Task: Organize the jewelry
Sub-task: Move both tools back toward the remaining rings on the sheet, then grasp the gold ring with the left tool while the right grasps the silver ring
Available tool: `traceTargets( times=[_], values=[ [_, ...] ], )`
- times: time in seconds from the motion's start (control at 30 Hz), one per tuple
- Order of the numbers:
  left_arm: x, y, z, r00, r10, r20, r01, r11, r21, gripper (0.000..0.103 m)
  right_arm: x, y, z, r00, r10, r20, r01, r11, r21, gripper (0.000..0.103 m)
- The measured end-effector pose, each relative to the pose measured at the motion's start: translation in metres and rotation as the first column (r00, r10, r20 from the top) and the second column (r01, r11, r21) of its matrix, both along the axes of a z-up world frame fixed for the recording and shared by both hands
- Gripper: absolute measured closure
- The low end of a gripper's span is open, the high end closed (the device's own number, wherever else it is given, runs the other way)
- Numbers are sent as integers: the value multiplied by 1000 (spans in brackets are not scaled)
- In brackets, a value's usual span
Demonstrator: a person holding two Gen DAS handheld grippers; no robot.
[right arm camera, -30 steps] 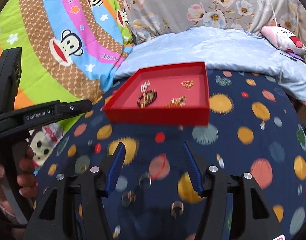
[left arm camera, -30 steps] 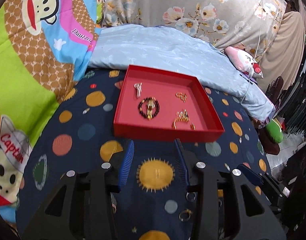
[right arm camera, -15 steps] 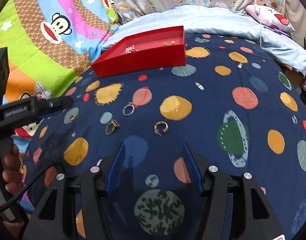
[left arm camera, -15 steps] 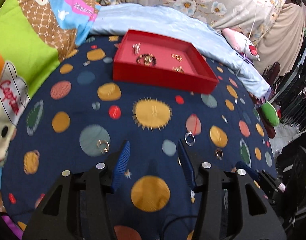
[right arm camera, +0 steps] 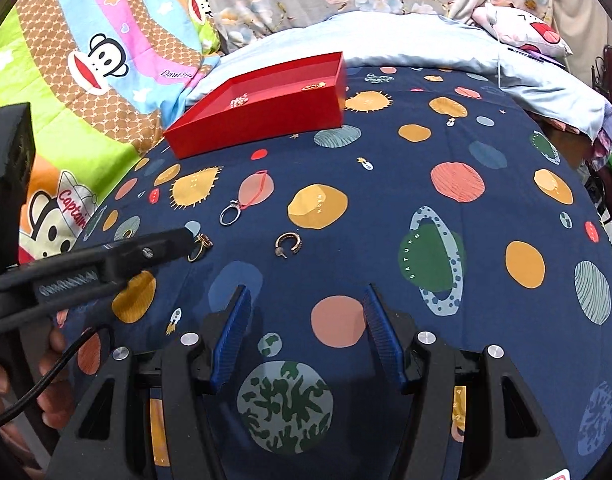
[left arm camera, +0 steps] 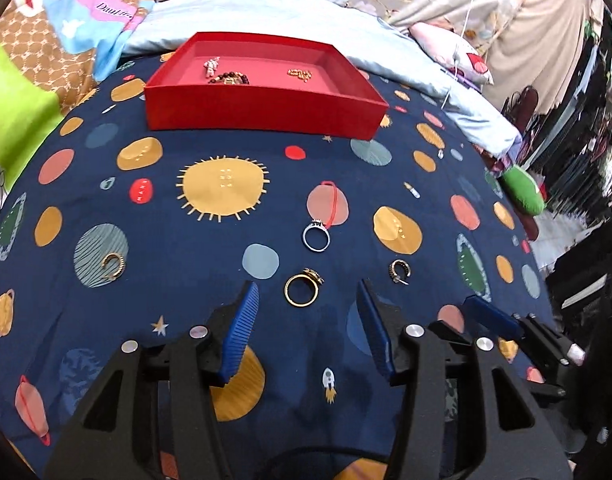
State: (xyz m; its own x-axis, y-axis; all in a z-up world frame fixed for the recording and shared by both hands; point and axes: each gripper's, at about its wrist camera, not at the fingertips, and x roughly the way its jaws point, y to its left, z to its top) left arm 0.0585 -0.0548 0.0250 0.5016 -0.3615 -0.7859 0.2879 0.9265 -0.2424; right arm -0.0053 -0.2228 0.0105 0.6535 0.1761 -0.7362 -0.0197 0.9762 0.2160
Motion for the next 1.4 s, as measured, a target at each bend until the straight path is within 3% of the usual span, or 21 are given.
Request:
traceTargets(
  times=[0.17, 0.27, 0.37, 0.77, 1.03, 1.4],
  values=[
    [7, -5, -13, 1000, -1, -28, 2, 1000, 21, 70, 4, -1, -2, 1000, -2, -2, 2, 1000, 6, 45],
    [8, -5, -14, 1000, 8, -13, -7, 999, 34, 73, 8, -2, -4, 1000, 0, -8, 0, 1000, 11, 45],
    [9, -5, -15, 1000, 16, -2, -16, 999, 44, 84, 10, -2, -4, 1000, 1, -9, -1, 1000, 13, 45],
    [5, 22, 3, 999, 39, 25, -39, 999, 2, 86, 25, 16, 5, 999, 45, 11, -45, 999, 9, 45],
    [3, 80, 27, 987, 151, 60, -150, 989, -10, 86, 54, 47, 8, 994, 109, 29, -110, 994, 6, 45],
    [8, 123, 24, 968, 245, 50, -245, 969, -10, 86, 89, 71, 0, 990, 141, -1, -141, 990, -29, 45]
  ],
)
